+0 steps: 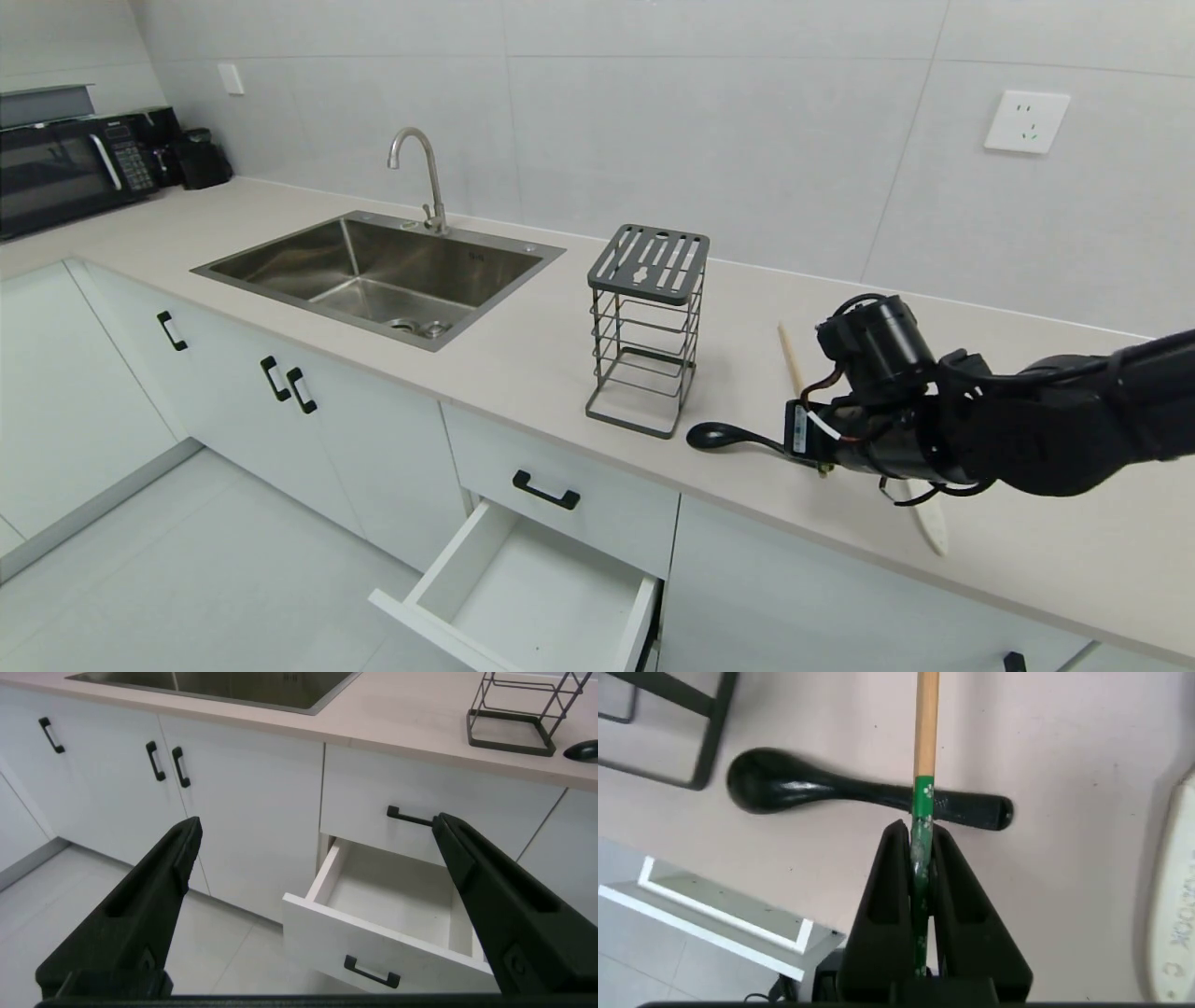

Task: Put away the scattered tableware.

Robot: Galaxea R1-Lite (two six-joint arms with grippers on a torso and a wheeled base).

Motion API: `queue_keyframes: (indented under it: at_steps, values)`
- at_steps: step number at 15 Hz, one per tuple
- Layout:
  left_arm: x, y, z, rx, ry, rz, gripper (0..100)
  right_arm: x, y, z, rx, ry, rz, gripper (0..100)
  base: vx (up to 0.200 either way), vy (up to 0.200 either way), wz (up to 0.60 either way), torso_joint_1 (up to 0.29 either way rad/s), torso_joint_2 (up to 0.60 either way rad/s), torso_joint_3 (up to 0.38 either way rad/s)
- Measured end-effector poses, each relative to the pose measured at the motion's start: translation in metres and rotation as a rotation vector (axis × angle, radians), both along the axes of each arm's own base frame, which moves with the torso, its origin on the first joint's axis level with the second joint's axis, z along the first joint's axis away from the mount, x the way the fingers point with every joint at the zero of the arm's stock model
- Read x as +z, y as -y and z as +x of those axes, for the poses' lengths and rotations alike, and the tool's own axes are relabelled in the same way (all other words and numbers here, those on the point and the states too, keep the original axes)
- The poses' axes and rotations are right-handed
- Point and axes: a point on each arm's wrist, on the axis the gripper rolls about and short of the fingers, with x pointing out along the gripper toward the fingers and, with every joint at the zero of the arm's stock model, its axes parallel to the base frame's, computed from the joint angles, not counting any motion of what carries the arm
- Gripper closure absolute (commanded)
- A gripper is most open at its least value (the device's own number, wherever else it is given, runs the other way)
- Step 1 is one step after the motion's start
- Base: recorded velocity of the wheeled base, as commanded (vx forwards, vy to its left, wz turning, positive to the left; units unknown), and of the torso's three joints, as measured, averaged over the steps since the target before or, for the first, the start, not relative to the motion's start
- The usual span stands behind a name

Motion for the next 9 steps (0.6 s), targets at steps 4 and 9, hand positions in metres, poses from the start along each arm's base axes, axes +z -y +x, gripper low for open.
queue_keyframes:
  at_steps: [4, 9]
  values:
    - [0.0, 0.0, 0.0, 0.0, 0.0, 0.0, 0, 0.036, -0.002, -0.021, 0.092, 0.118, -0.003, 100, 0.0, 0.0, 0.0, 0.0, 0.0, 0.0]
    - [0.0, 0.0, 0.0, 0.0, 0.0, 0.0, 0, 0.066, 0.02, -0.064, 0.238, 0.3, -0.029, 100, 0.0, 0.0, 0.0, 0.0, 0.0, 0.0]
